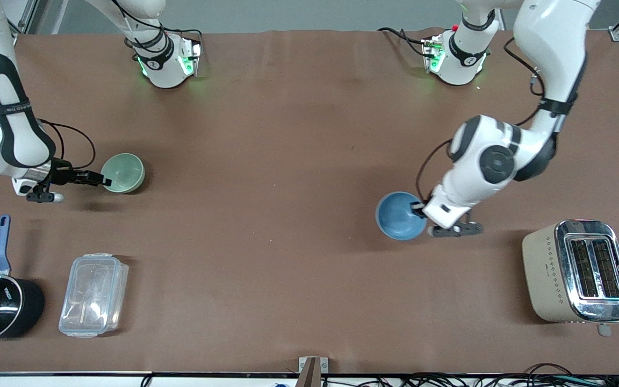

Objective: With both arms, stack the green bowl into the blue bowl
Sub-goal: 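Grasp the green bowl with the right gripper while the left gripper grasps the blue bowl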

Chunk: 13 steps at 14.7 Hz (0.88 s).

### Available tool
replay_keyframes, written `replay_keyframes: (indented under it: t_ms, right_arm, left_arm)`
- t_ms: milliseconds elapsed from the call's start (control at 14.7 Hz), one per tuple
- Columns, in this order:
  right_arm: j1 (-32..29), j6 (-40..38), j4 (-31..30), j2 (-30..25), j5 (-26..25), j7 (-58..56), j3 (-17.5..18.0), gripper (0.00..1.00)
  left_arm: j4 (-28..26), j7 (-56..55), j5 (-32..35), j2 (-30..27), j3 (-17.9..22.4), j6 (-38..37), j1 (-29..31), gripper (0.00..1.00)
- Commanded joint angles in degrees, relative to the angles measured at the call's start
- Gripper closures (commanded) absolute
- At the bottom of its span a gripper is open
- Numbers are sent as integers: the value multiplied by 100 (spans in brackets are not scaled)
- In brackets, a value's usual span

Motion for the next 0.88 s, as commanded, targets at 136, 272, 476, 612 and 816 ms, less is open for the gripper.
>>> replay_keyframes:
  t_ms: [136,272,476,612,816]
  right_arm:
    - [-5,-79,-155,-139,182,-116,41,92]
    - [4,-80,-172,-148,182,-98,50,92]
    - [57,-88,-172,-174,182,-37,50,92]
    - [144,-194,-155,-244,182,164,59,92]
    - [556,-368,-94,-586,174,998,59,92]
  left_arm:
    - [843,-1632,97,829,5,55,-1131,100]
    - [1143,-2151,149,1172,32,230,-1553,100]
    - [1363,-2802,719,1568,23,599,-1871,100]
    - [1495,-3084,931,1779,32,871,-2038,100]
    - [1531,-3103,950,1903,32,1101,-2109,96]
